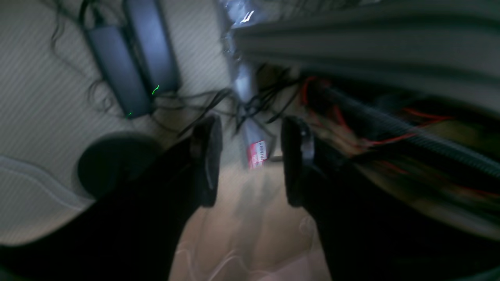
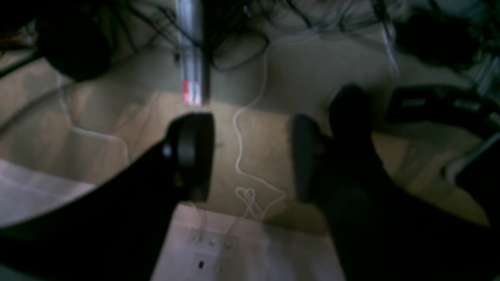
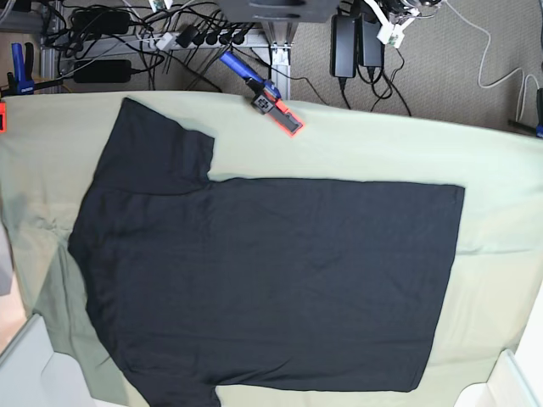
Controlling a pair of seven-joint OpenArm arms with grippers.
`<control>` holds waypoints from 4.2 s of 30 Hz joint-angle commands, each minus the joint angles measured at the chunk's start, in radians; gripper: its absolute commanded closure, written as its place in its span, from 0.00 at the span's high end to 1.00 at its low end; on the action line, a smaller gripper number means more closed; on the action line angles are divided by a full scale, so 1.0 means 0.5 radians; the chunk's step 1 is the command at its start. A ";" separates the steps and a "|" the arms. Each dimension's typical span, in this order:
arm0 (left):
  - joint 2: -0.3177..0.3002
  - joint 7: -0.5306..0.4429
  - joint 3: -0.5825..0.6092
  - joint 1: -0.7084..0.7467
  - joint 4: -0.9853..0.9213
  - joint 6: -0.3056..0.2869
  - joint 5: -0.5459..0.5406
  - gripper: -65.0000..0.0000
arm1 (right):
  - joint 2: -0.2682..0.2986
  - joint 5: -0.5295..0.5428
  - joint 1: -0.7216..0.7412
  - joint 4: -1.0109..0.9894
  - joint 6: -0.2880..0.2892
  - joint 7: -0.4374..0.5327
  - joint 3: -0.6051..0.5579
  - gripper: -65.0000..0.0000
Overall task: Fold the T-shirt properly
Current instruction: 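Move both grippers from rest toward the black T-shirt's shoulders, then lower the right gripper onto the shoulder corner nearest it and grasp, then lower the left gripper onto the other shoulder corner and grasp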
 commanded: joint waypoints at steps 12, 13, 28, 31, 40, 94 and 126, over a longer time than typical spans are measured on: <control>-0.251 0.082 -0.468 0.542 1.030 -0.171 -0.412 0.44 | 0.367 0.481 -0.764 1.368 0.066 -0.295 0.321 0.49; -0.269 0.083 -0.494 0.590 1.115 -0.171 -0.419 0.44 | 0.375 0.525 -0.798 1.446 0.066 -0.314 0.380 0.49; -0.353 0.952 -0.980 0.948 2.476 -0.171 -1.209 0.44 | 0.484 1.128 -0.700 2.042 0.069 -0.648 0.925 0.49; -0.410 0.952 -0.984 0.948 2.534 -0.171 -1.193 0.44 | 0.482 1.160 -0.582 2.043 0.073 -0.651 0.922 0.49; -0.459 0.953 -0.984 0.954 2.533 -0.171 -1.149 0.44 | 0.417 1.227 -0.274 2.042 0.073 -0.704 0.921 0.49; -0.468 1.004 -0.984 0.300 2.111 0.050 -1.149 0.44 | -0.154 0.930 -0.001 2.042 0.066 -0.702 0.712 0.00; -0.378 1.091 -0.693 -0.307 1.592 0.053 -1.225 0.56 | -0.154 0.925 -0.006 2.042 0.066 -0.702 0.712 0.00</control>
